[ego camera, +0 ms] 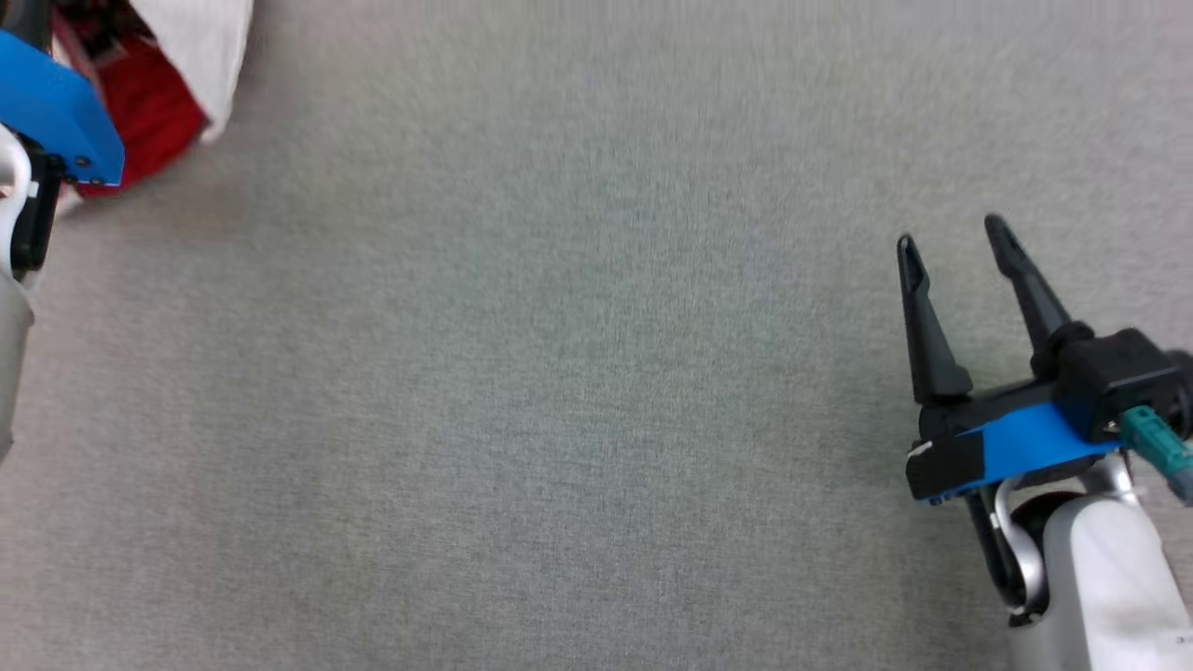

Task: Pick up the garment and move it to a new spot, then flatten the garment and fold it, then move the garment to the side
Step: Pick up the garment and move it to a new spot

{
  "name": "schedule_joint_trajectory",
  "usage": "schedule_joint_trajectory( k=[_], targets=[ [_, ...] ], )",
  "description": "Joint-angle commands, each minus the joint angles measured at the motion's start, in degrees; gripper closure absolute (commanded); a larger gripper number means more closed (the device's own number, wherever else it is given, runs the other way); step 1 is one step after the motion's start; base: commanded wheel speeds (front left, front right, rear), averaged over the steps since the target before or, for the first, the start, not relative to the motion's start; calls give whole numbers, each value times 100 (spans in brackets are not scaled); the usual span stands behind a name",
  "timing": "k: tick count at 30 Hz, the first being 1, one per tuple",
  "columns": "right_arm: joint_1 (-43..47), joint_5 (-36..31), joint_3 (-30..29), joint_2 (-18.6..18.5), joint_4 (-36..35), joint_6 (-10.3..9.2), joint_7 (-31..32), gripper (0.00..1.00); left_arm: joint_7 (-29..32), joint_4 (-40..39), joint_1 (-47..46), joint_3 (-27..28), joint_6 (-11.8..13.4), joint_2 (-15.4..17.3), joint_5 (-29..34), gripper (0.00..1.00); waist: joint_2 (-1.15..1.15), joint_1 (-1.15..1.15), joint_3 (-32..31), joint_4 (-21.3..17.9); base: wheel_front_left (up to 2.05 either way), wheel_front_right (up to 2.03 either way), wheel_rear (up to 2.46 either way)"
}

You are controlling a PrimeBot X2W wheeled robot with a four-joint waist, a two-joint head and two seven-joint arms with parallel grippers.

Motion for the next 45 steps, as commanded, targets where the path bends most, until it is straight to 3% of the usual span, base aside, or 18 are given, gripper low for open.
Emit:
schedule_joint_trajectory(
  k=[1, 10, 18, 22, 26, 32, 37, 45],
  targets=[
    [152, 89, -7, -1, 153, 0, -88, 0, 16, -196, -95, -140, -2, 95, -47, 100, 0, 1, -502, -291, 0, 0, 0],
    [510, 496, -55, -2, 929, 0, -437, 0, 411, -1530, -261, -804, -3, 396, -265, 100, 0, 1, -1767, -610, 0, 0, 0],
    [767, 705, -159, -1, 1398, 0, -690, 0, 848, -3178, -486, -940, -3, -4, -869, 100, 0, 1, -2397, -926, 0, 0, 0],
    [764, 773, -217, -2, 1462, 0, -766, 0, 1067, -3803, -451, -867, 123, -273, -1206, 100, 0, 1, -2355, -1019, 0, 0, 0],
    [650, 794, -313, 0, 1486, 0, -847, 0, 1217, -4075, -39, -914, 271, -331, -1417, 100, 0, 1, -2169, -1093, 0, 0, 0],
    [503, 821, -440, -2, 1547, 0, -951, 0, 944, -3814, 1164, -905, 512, -221, -1724, 100, 0, 1, -1778, -1213, 0, 0, 0],
    [312, 832, -437, -3, 1570, 0, -1009, 0, 513, -2901, 2119, -819, 597, -131, -1980, 100, 0, 1, -1347, -1360, 0, 0, 0],
    [50, 768, -441, -2, 1589, 0, -1100, 0, -137, -1427, 2447, -681, 520, -299, -2129, 100, 0, 1, -824, -1490, 0, 0, 0]
  ],
)
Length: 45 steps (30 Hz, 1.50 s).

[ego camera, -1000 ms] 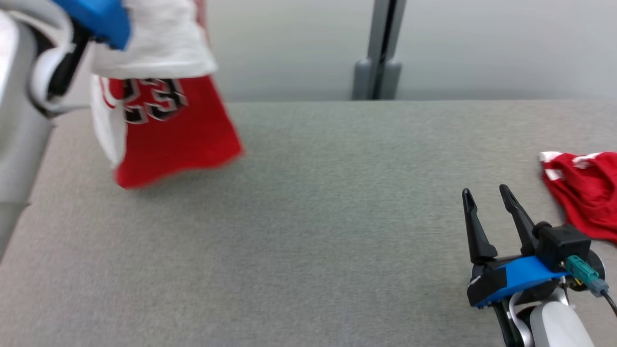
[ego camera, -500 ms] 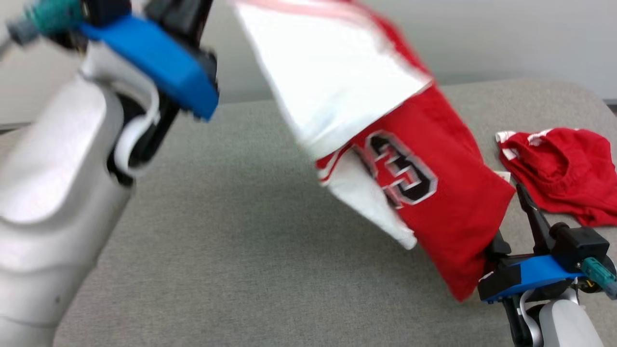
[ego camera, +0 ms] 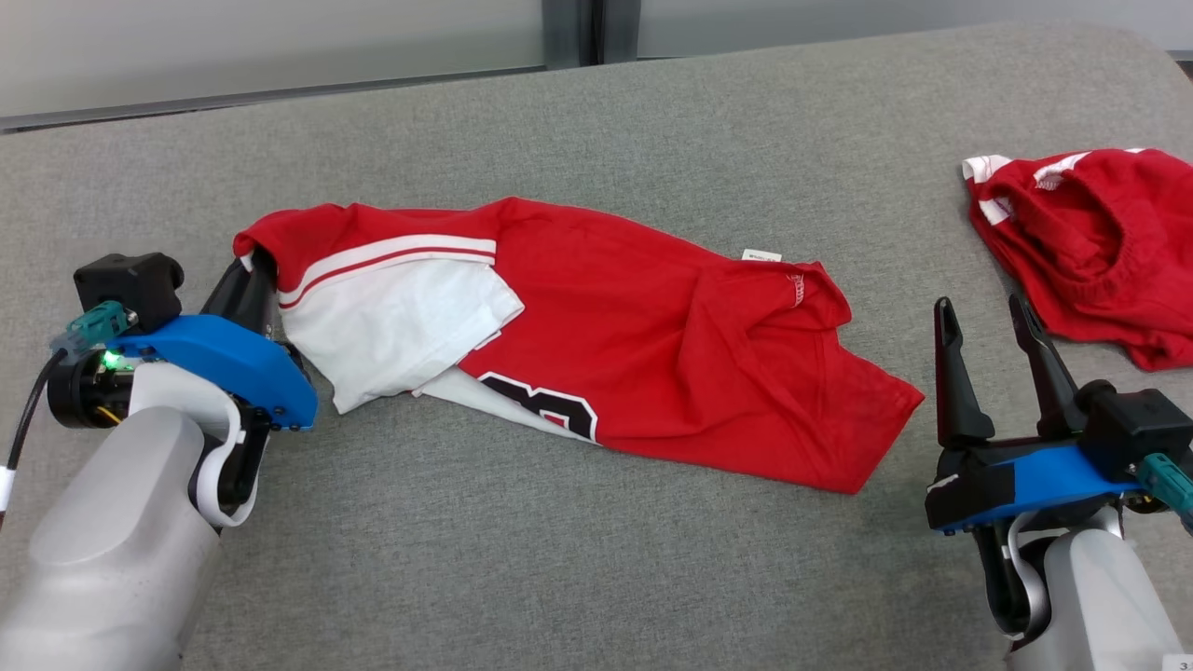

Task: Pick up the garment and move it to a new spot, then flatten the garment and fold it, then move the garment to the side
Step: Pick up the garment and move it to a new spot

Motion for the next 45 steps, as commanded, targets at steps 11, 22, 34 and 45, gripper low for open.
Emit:
schedule_joint_trajectory(
  k=[11, 22, 34, 45],
  targets=[
    [-56, -131, 11, -4, 140, 0, -68, 0, -465, 587, -130, 140, -242, -370, 139, 0, 0, -1, -243, 295, 0, 0, 0],
    [382, -110, 110, -5, 334, 0, -39, 0, -498, -72, 1161, 586, -164, -646, 506, 0, 0, -1, -1199, 699, 0, 0, 0],
    [1089, 110, 239, -5, 578, 0, -86, 0, -500, -1438, 3032, 1509, 213, -1119, 1118, 0, 0, -1, -1668, 887, 0, 0, 0],
    [1173, 306, 436, -6, 806, 0, -170, 0, -500, -2043, 3917, 2028, 317, -1299, 1625, 0, 0, -1, -1670, 848, 0, 0, 0]
  ],
)
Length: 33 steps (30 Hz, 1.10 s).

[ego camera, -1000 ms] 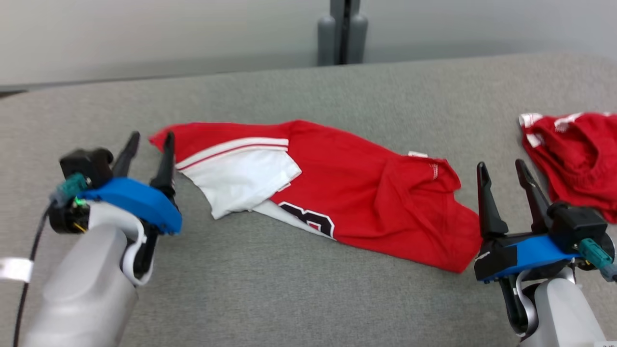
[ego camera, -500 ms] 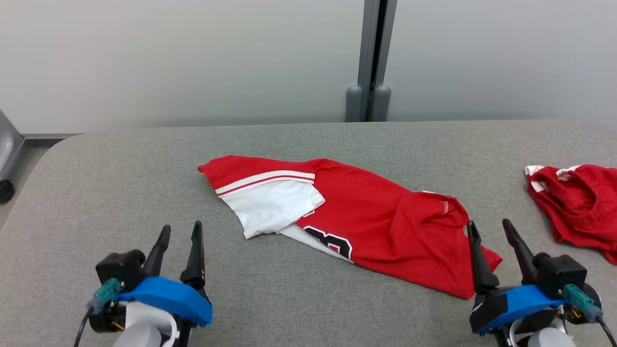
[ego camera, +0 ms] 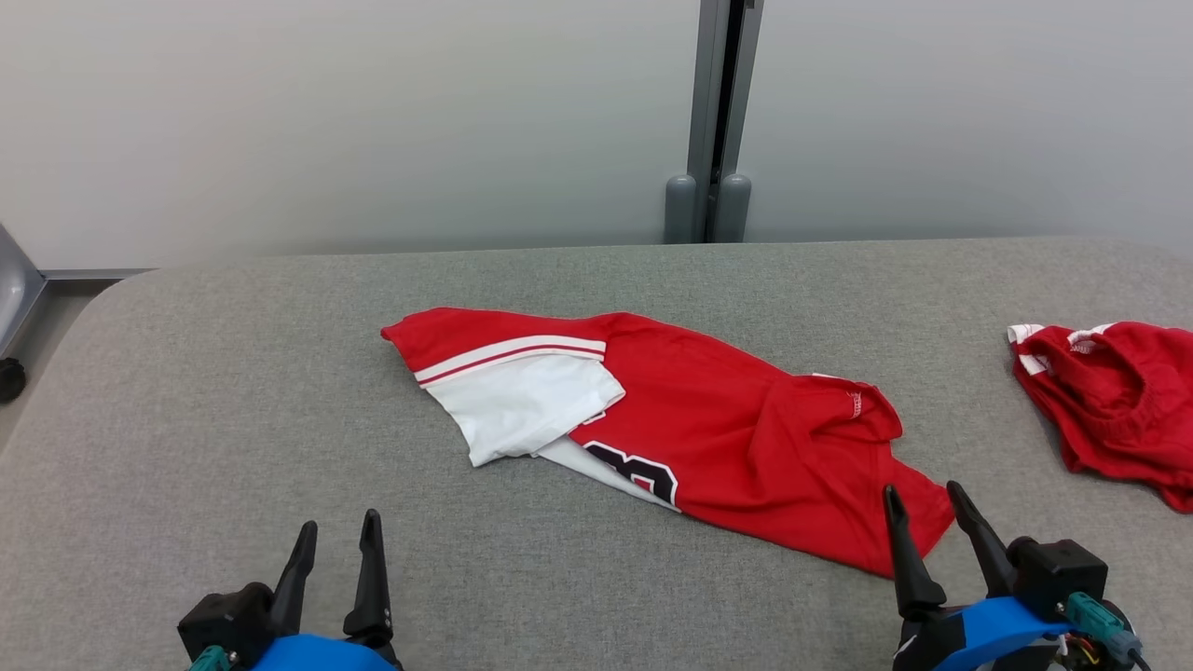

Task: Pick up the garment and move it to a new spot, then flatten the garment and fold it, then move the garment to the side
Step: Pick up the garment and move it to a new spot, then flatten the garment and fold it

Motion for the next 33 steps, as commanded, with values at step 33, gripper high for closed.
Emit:
schedule_joint_trajectory(
  k=[33],
  targets=[
    [-637, -394, -57, -6, 306, 0, 71, 0, -25, -110, -6, 330, -155, -244, 536, 0, 0, 1, 270, 161, 0, 0, 0]
  ],
)
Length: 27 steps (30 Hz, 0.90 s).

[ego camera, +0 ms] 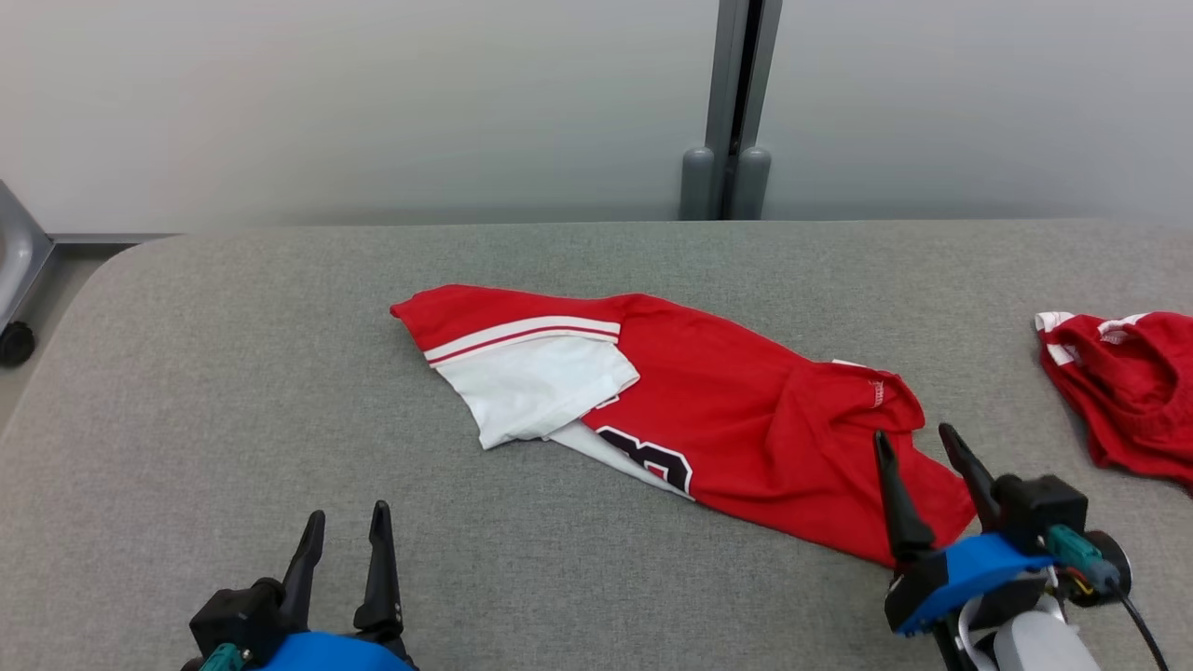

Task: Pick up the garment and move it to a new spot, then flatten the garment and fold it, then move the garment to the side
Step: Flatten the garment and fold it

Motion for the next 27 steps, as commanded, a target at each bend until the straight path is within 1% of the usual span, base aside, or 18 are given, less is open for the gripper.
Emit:
schedule_joint_trajectory(
  k=[1, 5, 10, 14, 18, 19, 20, 21, 22, 27],
  targets=[
    [-273, -146, -25, -6, 55, 0, 115, 0, -25, -33, -122, 15, -19, -25, 55, 0, 0, 0, 108, 89, 0, 0, 0],
    [-862, -340, -34, -5, 357, 0, 522, 0, -25, -78, -220, -47, -44, -95, 129, 0, 0, 0, 302, 269, 0, 0, 0],
    [-1550, -667, -183, -6, 1005, 0, 1042, 0, -25, -110, -347, -102, -52, -179, 201, 0, 0, 0, 554, 559, 0, 0, 0],
    [-1949, -906, -394, -8, 1527, 0, 1251, 0, -25, -106, -422, -96, -95, -261, 249, 0, 0, 0, 726, 778, 0, 0, 0],
    [-2241, -1043, -537, -12, 2012, 0, 1307, 0, -25, -83, -450, -38, -116, -303, 278, 0, 0, 0, 834, 883, 0, 0, 0],
    [-2302, -1062, -567, -10, 2117, 0, 1277, 42, -25, -75, -455, -18, -122, -313, 290, 0, 0, 0, 851, 891, 0, 0, 0],
    [-2360, -1079, -587, -9, 2206, 0, 1246, 56, -25, -67, -462, 4, -133, -320, 300, 0, 0, 0, 867, 892, 0, 0, 0],
    [-2413, -1095, -599, -10, 2283, 0, 1196, 76, -25, -61, -470, 28, -141, -328, 306, 0, 0, 0, 880, 884, 0, 0, 0],
    [-2463, -1087, -595, -11, 2350, 0, 1115, 100, -25, -57, -477, 53, -140, -333, 307, 0, 0, 0, 888, 865, 0, 0, 0],
    [-2551, -729, -398, -9, 2536, 0, 624, 100, -25, -31, -476, 105, -175, -353, 377, 0, 0, 0, 841, 658, 0, 0, 0]
  ],
)
